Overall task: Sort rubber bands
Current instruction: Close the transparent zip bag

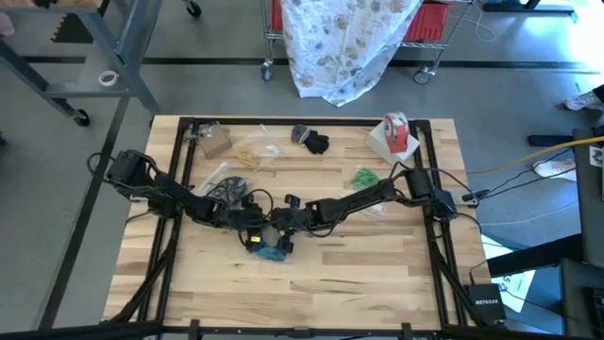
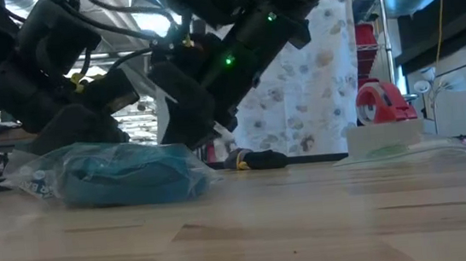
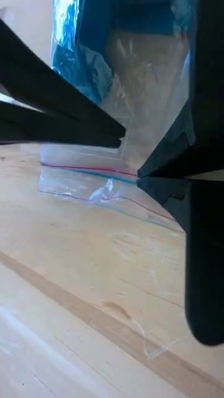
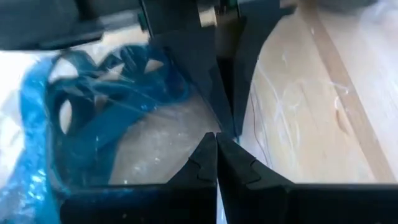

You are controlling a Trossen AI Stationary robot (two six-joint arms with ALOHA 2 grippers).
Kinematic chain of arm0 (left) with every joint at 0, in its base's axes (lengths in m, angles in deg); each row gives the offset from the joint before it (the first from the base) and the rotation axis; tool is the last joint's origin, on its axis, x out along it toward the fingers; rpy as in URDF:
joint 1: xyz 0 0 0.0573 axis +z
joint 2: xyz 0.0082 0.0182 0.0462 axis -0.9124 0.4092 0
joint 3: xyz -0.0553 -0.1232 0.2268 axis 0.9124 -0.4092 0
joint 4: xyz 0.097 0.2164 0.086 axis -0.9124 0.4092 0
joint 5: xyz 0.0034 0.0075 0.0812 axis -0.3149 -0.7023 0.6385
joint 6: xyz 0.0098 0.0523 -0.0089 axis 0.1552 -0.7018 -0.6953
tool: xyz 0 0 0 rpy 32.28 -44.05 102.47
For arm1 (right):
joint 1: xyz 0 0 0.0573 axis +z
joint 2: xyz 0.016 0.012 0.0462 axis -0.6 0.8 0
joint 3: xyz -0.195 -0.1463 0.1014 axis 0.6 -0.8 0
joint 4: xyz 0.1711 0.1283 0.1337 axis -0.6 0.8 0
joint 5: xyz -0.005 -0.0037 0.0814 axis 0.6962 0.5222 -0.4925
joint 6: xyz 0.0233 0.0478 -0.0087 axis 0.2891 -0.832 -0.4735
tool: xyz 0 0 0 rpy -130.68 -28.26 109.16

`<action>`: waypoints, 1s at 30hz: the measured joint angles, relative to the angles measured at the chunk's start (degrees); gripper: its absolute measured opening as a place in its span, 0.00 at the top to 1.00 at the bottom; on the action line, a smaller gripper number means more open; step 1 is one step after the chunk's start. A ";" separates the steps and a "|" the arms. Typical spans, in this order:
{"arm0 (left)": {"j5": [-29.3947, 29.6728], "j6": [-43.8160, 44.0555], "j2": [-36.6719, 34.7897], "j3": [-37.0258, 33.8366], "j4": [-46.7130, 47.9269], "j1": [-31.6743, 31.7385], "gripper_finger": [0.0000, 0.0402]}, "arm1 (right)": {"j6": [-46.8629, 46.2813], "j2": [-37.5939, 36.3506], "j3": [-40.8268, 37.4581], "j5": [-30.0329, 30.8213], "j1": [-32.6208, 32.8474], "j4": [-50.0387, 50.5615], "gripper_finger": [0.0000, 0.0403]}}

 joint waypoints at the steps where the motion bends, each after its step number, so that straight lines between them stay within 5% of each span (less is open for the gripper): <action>1: -0.08 0.00 0.00 0.00 0.01 0.00 1.00 | 0.02 0.00 0.05 0.00 0.00 -0.32 1.00; 30: -0.69 -0.07 0.09 -0.15 -0.12 -0.04 1.00 | 1.11 3.45 2.14 0.40 -1.66 3.31 1.00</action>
